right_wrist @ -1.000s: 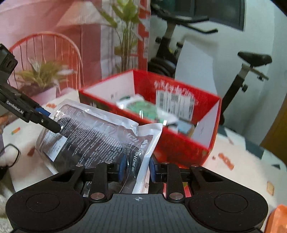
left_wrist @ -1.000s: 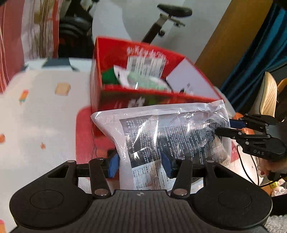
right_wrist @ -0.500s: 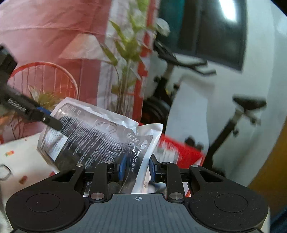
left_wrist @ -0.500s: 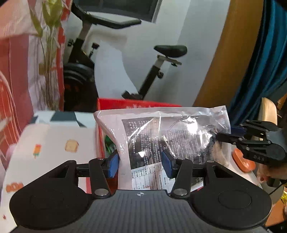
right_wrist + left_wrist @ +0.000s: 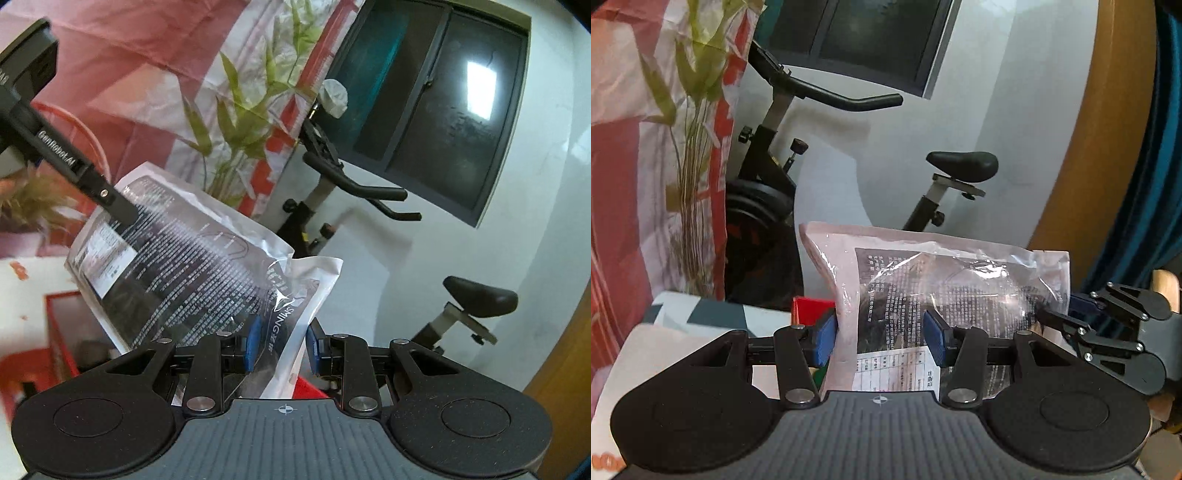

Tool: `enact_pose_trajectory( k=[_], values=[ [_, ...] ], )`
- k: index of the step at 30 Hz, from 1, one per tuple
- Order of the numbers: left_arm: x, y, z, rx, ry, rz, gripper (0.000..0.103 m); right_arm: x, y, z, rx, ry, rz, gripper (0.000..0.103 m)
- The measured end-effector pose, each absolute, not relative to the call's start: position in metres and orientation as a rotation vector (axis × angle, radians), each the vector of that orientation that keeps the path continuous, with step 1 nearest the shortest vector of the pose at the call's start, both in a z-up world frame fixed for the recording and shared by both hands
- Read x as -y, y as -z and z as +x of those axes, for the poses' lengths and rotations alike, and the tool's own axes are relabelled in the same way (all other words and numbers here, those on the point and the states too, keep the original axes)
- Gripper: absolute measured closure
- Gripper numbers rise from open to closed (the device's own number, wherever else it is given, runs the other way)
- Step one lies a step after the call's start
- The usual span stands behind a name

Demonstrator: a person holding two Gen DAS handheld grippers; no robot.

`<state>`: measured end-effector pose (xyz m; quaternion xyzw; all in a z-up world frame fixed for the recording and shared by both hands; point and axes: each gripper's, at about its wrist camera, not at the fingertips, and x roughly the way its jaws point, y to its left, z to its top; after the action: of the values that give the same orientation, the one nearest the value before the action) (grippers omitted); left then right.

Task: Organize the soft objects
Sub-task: 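Lower the clear bag into the red box and open both grippers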

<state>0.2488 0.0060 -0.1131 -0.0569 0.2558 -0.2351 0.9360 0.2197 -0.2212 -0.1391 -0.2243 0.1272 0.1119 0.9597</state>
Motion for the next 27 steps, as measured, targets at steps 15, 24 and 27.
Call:
enact_pose_trajectory(
  k=[15,24,27],
  values=[
    [0.033,0.154,0.334,-0.659,0.488,-0.042,0.051,0.251,0.203,0.292,-0.429,-0.162,-0.373,0.079],
    [0.033,0.178,0.350,-0.748,0.485,0.012,0.050,0.245,0.224,0.301,-0.558,-0.170,-0.329,0.079],
    [0.031,0.182,0.351,-0.761,0.494,0.009,0.050,0.243,0.227,0.304,-0.587,-0.166,-0.321,0.079]
  ],
)
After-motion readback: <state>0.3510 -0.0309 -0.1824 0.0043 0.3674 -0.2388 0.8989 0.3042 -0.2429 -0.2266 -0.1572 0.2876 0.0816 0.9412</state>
